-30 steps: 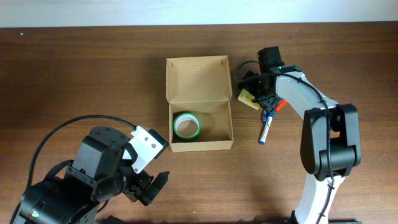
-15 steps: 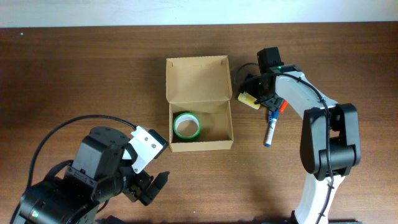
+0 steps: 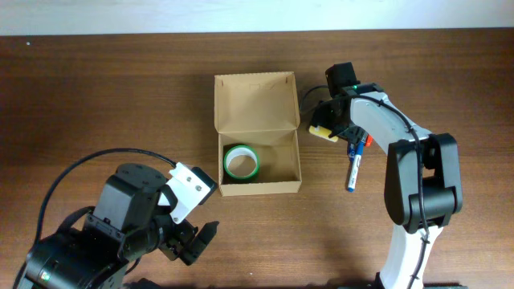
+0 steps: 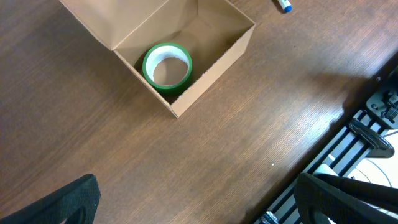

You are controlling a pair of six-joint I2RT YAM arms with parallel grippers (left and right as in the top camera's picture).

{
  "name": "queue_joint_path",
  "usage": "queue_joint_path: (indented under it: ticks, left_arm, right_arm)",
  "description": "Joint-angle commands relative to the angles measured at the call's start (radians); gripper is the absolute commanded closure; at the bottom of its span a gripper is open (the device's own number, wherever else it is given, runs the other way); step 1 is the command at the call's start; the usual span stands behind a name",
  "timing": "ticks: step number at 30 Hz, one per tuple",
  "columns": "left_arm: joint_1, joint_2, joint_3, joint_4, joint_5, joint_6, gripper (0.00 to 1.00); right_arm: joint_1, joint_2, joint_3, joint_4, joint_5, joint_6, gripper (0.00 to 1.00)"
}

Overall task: Pack container
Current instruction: 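Align the right gripper above the yellow spiral sticky-note pad, then lower the right gripper and grasp the yellow sticky-note pad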

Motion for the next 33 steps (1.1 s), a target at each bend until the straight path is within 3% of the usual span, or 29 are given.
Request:
queue_joint_path:
  ticks: [1,10,18,23,33]
  left_arm:
    - [0.003,-0.001,0.013,0.003,0.014,0.016,0.0]
    - [0.003,-0.001,0.013,0.003,0.014,0.016,0.0]
    - [0.003,-0.001,0.013,0.003,0.014,0.016,0.0]
    - [0.003,-0.002,0.013,0.003,0.014,0.016,0.0]
    - [0.003,-0.002,0.013,0.003,0.014,0.016,0.0]
  right_arm:
    - [0.005,0.034,-0.009,-0.048,0.056,-0.016,0.16]
    - [0.005,0.034,0.006,-0.098,0.061,-0.059,0.18]
    - [0.005,0.034,0.135,-0.146,0.051,-0.116,0.02]
    - [0.005,0.034,0.18,-0.149,-0.044,-0.237,0.01]
    - [0.005,0.034,0.145,-0.137,-0.089,-0.343,0.0]
